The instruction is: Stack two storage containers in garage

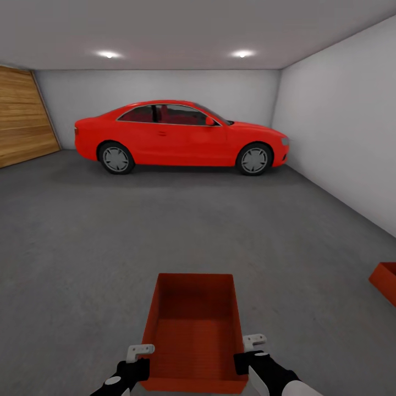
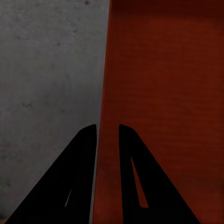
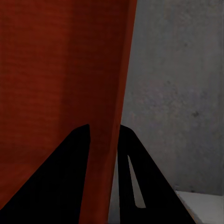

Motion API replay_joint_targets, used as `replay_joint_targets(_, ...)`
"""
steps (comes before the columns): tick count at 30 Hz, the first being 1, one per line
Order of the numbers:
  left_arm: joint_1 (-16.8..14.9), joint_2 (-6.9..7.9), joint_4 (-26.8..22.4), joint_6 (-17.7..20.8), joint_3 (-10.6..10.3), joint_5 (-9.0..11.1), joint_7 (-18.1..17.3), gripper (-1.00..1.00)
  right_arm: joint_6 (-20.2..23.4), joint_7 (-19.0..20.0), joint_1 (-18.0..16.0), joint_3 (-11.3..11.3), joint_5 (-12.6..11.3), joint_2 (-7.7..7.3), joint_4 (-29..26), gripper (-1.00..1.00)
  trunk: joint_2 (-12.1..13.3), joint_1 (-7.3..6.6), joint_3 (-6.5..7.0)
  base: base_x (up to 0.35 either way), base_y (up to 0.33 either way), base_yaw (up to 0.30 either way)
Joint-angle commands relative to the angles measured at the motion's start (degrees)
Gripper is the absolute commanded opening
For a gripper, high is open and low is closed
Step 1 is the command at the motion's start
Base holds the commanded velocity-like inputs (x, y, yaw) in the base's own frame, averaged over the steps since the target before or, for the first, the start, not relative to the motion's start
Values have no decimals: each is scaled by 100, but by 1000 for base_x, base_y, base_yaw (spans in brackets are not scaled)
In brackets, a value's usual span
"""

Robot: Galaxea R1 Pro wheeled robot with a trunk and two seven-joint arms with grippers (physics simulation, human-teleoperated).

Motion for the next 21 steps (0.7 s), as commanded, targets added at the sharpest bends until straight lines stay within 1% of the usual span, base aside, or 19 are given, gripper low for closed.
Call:
replay_joint_targets(1, -7, 3, -3, -24, -100, 37, 49, -100, 50, -48, 0, 238, 102, -40, 0, -100, -2, 2, -5, 220, 0, 0)
replay_joint_targets(21, -7, 3, -3, -22, -101, 38, 50, -100, 50, -48, 0, 237, 102, -40, 0, -100, -2, 2, -5, 228, 7, 0)
